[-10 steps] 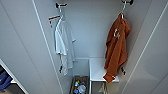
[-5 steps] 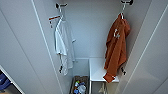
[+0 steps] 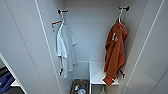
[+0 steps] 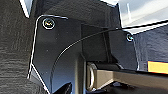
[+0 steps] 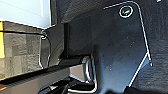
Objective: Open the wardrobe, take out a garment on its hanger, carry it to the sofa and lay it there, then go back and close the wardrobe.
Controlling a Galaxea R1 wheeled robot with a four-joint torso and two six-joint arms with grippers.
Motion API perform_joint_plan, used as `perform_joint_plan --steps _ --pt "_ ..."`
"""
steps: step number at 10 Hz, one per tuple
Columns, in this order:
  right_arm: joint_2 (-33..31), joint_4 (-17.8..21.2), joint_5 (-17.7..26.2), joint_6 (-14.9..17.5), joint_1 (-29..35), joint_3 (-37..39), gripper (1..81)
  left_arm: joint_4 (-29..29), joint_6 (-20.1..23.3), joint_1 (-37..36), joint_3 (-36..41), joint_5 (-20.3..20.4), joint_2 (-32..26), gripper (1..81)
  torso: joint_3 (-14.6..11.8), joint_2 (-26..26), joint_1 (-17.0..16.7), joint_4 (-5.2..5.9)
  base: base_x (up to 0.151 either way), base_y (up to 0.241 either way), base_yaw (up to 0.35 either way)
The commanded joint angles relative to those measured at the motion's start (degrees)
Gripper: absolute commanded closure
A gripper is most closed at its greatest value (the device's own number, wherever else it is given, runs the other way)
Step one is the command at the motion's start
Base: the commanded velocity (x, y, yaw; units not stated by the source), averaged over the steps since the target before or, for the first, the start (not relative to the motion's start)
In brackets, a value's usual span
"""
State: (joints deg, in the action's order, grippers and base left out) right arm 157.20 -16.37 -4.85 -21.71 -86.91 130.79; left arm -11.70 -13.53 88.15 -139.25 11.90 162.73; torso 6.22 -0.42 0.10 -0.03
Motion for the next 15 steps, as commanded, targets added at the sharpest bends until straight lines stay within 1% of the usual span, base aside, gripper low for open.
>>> perform_joint_plan --steps 1,3,4,6,7,9,11,15 --pt "1.1 -1.2 2.8 0.2 1.3 2.7 1.0 -1.1 0.3 -1.0 -0.5 -3.1 0.0 1.0 0.2 0.0 0.0 0.00 0.000 0.000 0.000" --pt "3.2 -1.4 2.9 0.4 1.1 4.9 1.0 -1.0 0.3 -1.0 -0.5 -3.1 0.2 1.0 -0.7 0.0 -0.1 0.00 0.000 0.000 0.000" --pt "5.1 -2.1 2.9 1.4 0.6 7.5 1.0 -1.0 0.4 -1.0 -0.6 -3.1 0.3 1.0 -0.6 -0.1 -0.1 0.00 0.000 0.000 0.000" --pt "9.4 -2.8 2.9 1.6 -0.1 15.6 1.0 -1.0 0.5 -1.0 -2.1 -3.2 1.2 1.0 -0.6 -0.1 -0.1 0.00 0.000 0.000 0.000" --pt "11.6 -3.4 2.8 1.6 -0.5 19.8 1.0 -1.0 0.5 -1.1 -4.2 -3.9 2.1 1.0 -0.7 -0.1 -0.1 0.00 0.000 0.000 0.000" --pt "14.6 -3.6 2.8 1.5 -0.9 24.6 1.0 -1.0 0.6 -1.0 -8.1 -4.3 4.1 1.0 -0.7 -0.1 -0.1 0.00 0.000 0.000 0.000" --pt "16.7 -3.4 2.8 1.3 -1.7 26.3 1.0 -1.0 0.7 -0.9 -9.5 -4.3 5.3 1.0 -0.7 -0.1 -0.1 0.00 0.000 0.000 0.000" --pt "17.2 -2.9 2.7 1.0 -2.1 25.9 1.0 -1.0 0.7 -0.9 -9.5 -4.3 5.2 1.0 -0.7 -0.1 -0.1 0.00 0.000 0.000 0.000"
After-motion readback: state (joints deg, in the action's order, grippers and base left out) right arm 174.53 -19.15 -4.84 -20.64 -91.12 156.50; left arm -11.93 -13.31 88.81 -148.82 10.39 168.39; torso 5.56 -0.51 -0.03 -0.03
